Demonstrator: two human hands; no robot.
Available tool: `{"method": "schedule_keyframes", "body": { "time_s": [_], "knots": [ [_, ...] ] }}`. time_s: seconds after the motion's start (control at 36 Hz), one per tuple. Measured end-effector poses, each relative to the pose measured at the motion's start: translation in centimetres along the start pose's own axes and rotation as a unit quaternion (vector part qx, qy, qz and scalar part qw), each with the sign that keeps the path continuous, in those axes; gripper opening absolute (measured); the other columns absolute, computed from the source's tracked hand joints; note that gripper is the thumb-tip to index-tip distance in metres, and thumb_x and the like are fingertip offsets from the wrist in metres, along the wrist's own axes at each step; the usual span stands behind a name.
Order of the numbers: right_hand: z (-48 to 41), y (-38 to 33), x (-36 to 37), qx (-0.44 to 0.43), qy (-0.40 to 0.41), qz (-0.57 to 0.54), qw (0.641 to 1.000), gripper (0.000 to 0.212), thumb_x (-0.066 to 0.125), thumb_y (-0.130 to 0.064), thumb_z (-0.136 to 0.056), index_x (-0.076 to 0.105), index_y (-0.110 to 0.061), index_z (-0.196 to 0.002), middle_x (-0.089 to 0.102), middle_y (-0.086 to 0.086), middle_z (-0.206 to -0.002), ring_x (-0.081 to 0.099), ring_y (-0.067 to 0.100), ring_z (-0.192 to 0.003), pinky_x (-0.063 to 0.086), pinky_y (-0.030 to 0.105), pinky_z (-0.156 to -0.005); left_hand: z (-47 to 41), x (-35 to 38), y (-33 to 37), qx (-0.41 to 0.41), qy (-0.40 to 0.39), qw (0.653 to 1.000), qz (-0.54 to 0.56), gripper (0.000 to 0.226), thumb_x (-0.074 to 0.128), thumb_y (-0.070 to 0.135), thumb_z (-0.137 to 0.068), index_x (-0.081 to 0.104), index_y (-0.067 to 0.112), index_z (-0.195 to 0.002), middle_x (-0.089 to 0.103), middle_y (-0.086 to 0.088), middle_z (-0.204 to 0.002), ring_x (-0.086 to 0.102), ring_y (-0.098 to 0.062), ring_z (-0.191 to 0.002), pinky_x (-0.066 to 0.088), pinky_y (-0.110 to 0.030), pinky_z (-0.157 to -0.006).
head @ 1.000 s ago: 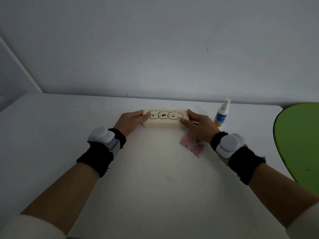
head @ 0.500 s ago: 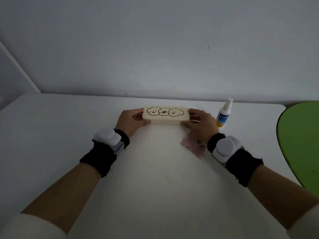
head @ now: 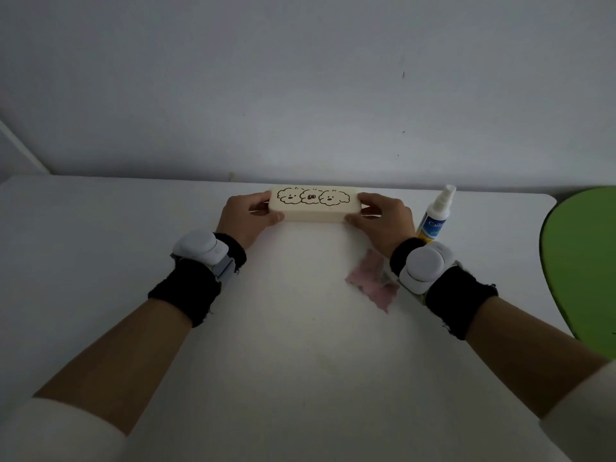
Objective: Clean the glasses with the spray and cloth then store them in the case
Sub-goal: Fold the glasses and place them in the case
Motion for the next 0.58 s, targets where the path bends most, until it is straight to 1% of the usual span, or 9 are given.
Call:
{"method": "schedule_keyframes", "body": {
  "time_s": [0.11,0.22,0.33,0.47,0.53,0.58],
  "knots": [
    [-0.6,-0.2,0.1,0.002,0.001,0.006,1.000,0.048,0.078,-0.021,-0.081,0.065,-0.011,-0.126,0.071,0.004,-0.114,0.067,0.017,-0.100,0.045,0.023,-0.097,-0.5,0.0,0.2,0.014,-0.007,1.000,-0.002,0.045,0.075,0.006,-0.077,0.066,0.009,-0.122,0.071,0.000,-0.109,0.067,-0.012,-0.098,0.048,-0.032,-0.101],
    [-0.9,-0.1,0.3,0.008,0.003,0.010,1.000,0.048,0.077,-0.022,-0.081,0.065,-0.013,-0.126,0.071,0.003,-0.110,0.067,0.016,-0.099,0.042,0.018,-0.094,-1.0,0.1,0.3,0.018,-0.016,1.000,-0.004,0.045,0.073,0.003,-0.079,0.065,0.008,-0.123,0.071,-0.007,-0.114,0.067,-0.016,-0.102,0.048,-0.030,-0.101],
    [-1.2,-0.1,0.4,0.012,0.004,0.014,1.000,0.047,0.078,-0.021,-0.080,0.066,-0.013,-0.125,0.072,0.003,-0.111,0.067,0.018,-0.099,0.044,0.025,-0.100,-1.1,0.2,0.4,0.022,-0.012,1.000,-0.001,0.045,0.071,0.001,-0.080,0.064,0.005,-0.124,0.070,-0.009,-0.116,0.066,-0.017,-0.104,0.048,-0.030,-0.101],
    [-1.1,-0.2,0.5,0.014,0.003,0.017,1.000,0.049,0.077,-0.021,-0.080,0.065,-0.012,-0.127,0.071,0.004,-0.116,0.067,0.017,-0.101,0.044,0.029,-0.103,-1.1,0.3,0.5,0.031,-0.016,0.999,-0.003,0.043,0.070,0.000,-0.081,0.065,0.008,-0.123,0.070,-0.004,-0.111,0.066,-0.015,-0.101,0.048,-0.027,-0.099],
    [-1.1,-0.3,0.5,0.013,0.001,0.016,1.000,0.048,0.076,-0.019,-0.081,0.064,-0.011,-0.127,0.070,0.005,-0.117,0.067,0.019,-0.102,0.044,0.030,-0.103,-1.1,0.4,0.5,0.033,-0.017,0.999,-0.003,0.043,0.069,-0.001,-0.081,0.065,0.008,-0.122,0.069,-0.001,-0.109,0.066,-0.015,-0.099,0.049,-0.023,-0.095],
    [-1.0,-0.5,0.5,0.008,-0.004,0.026,1.000,0.045,0.073,-0.017,-0.083,0.064,-0.010,-0.126,0.071,0.006,-0.115,0.067,0.021,-0.103,0.045,0.027,-0.099,-1.2,0.4,0.4,0.034,-0.013,0.999,-0.003,0.043,0.069,-0.002,-0.080,0.064,0.006,-0.122,0.068,-0.003,-0.109,0.065,-0.016,-0.098,0.049,-0.012,-0.087]
  ]
}}
Point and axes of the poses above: each hand's wrist, its own z-axis away from the middle knuckle, its own x-axis out of the palm, y = z × x, the point moved 5 cm from there along -z, towards the middle knuckle
